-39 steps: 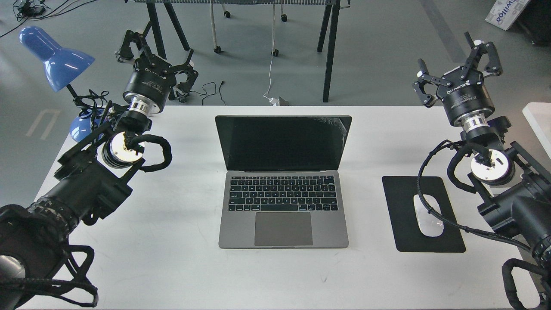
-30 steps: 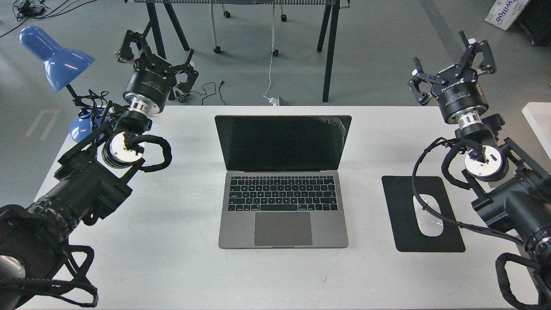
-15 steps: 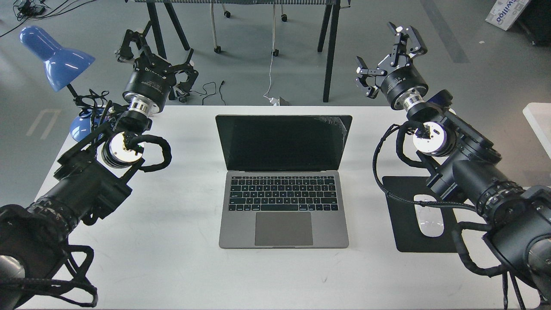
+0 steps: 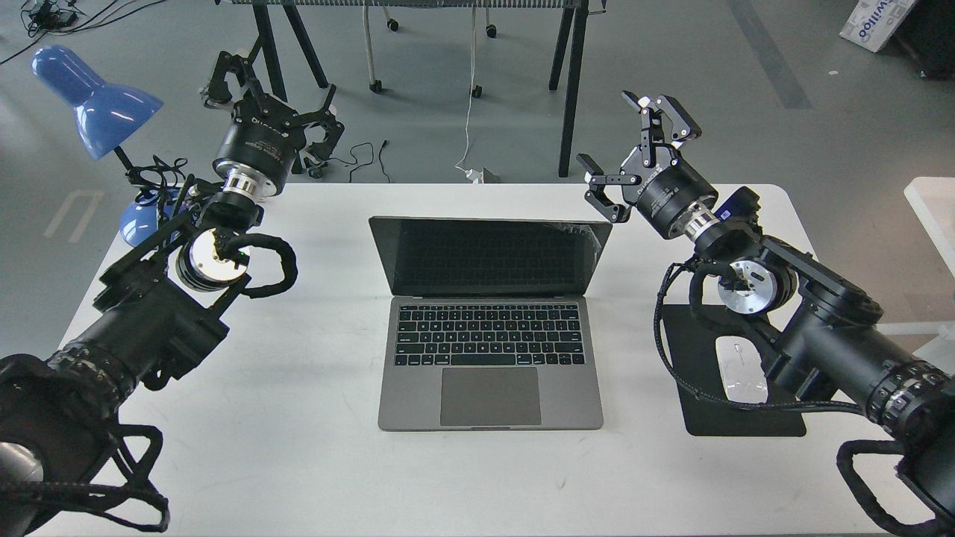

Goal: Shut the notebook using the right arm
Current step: 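Raise the right gripper and move it over the laptop screen's top edge, then push the laptop screen down toward the keyboard with the right gripper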

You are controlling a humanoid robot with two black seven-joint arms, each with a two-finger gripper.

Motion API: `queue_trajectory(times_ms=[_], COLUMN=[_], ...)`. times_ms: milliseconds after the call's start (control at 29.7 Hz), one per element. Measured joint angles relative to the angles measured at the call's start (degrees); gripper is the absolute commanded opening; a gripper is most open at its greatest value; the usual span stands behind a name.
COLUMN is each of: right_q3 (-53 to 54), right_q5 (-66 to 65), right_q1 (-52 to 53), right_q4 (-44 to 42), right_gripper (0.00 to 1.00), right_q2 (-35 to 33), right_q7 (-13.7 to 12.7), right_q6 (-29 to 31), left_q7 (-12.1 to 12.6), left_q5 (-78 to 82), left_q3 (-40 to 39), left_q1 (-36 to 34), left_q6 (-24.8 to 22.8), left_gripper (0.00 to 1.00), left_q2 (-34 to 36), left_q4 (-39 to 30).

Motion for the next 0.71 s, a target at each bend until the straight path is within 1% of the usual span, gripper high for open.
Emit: queue_trajectory(times_ms=[371,506,708], right_q3=[-1.9,-5.0,-8.7], right_q5=[-0.8,-1.0,-1.3], right_q1=[-6.4,-7.7,-9.9], right_q4=[10.9,13.7,16.4], right_gripper=[1.0,1.0,1.0], right_q2=[-7.8,-10.3,-11.5], right_q7=[0.0,0.1,0.3], right_q6=[0.2,0.3,0.5], left_q7=[0.0,0.0,0.0], left_q5=[0.0,0.0,0.0], left_q3=[-0.1,-0.1,-0.1], left_q1=[0.0,0.0,0.0], left_q6=[0.0,0.0,0.0], left_gripper=[1.0,1.0,1.0], left_q2=[0.0,0.0,0.0], left_q4=[0.0,0.0,0.0])
